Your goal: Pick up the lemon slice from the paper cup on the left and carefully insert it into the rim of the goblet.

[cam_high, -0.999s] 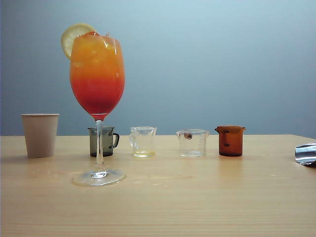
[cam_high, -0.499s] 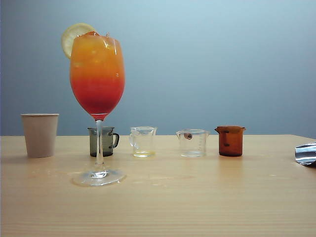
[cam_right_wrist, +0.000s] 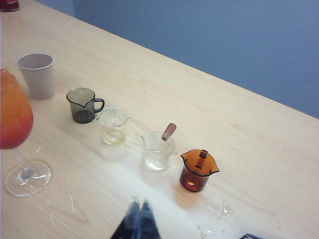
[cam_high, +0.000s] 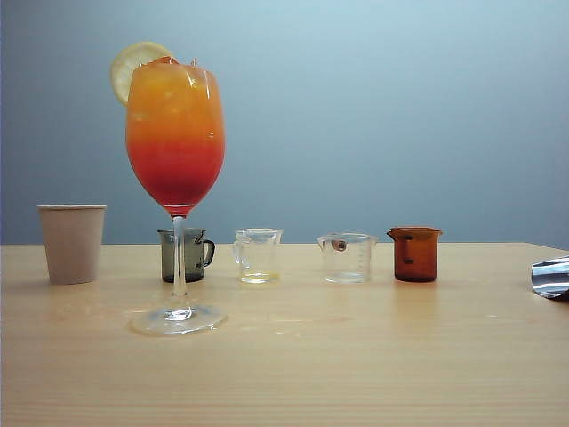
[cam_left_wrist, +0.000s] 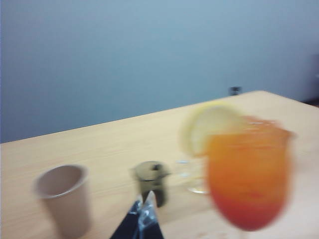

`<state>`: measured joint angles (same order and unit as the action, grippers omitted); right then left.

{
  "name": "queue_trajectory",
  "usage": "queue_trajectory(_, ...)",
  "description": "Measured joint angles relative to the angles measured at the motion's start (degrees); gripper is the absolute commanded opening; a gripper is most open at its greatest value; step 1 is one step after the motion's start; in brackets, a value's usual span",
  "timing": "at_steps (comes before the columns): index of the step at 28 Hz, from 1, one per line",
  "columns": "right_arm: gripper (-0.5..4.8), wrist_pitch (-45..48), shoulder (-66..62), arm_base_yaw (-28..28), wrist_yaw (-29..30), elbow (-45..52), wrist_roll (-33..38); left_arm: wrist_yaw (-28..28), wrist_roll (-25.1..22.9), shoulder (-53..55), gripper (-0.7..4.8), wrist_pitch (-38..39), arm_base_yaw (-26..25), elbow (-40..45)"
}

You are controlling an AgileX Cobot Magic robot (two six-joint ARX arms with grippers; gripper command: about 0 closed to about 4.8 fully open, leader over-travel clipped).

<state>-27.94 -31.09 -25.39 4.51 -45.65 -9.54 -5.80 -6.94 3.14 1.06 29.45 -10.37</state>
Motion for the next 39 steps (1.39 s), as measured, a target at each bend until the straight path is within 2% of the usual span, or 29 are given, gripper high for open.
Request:
queue_trajectory(8, -0.01, 0.00, 0.04, -0.04, 0.04, 0.00, 0.00, 5.97, 1.29, -3.04, -0.06, -0.59, -15.52, 3.76)
queue_trajectory(15, -0.01, 0.00, 0.04, -0.04, 0.07, 0.00, 0.00, 6.84, 1.49, -3.04, -0.05, -4.81, -21.20, 9.49)
queue_trajectory(21, -0.01, 0.00, 0.04, -0.04, 0.07, 0.00, 0.00, 5.25, 3.19, -3.02, -0.06, -4.74, -21.90, 10.08)
queue_trajectory(25, -0.01, -0.11, 0.55, 0.79, 0.17, 0.02, 0.00, 3.82, 8.59, -3.02, -0.05, -4.72, -21.90, 10.08)
queue_trajectory(28, -0.01, -1.09, 4.02, 4.02, 0.70, 0.15, 0.20, 3.63, 10.29, -3.02, -0.05, -4.72, -21.90, 10.08)
queue_trajectory(31, -0.01, -2.43, 8.85, 8.81, 4.50, 0.24, 1.68, 3.41, 10.43, -3.02, -0.05, -4.72, -21.90, 10.08)
queue_trajectory(33, -0.01, -4.31, 11.39, 11.15, 4.90, 0.98, 2.21, 3.19, 10.43, -3.02, -0.05, -4.72, -21.86, 10.08)
queue_trajectory(36, -0.01, -8.70, 16.52, 15.34, 0.76, 4.13, 2.45, 3.06, 10.43, -3.02, -0.05, -4.72, -21.84, 10.08)
queue_trajectory(39, -0.01, -10.95, 20.85, 16.57, -3.19, 6.56, 2.91, 3.10, 10.43, -3.02, -0.05, -4.74, -21.84, 10.08)
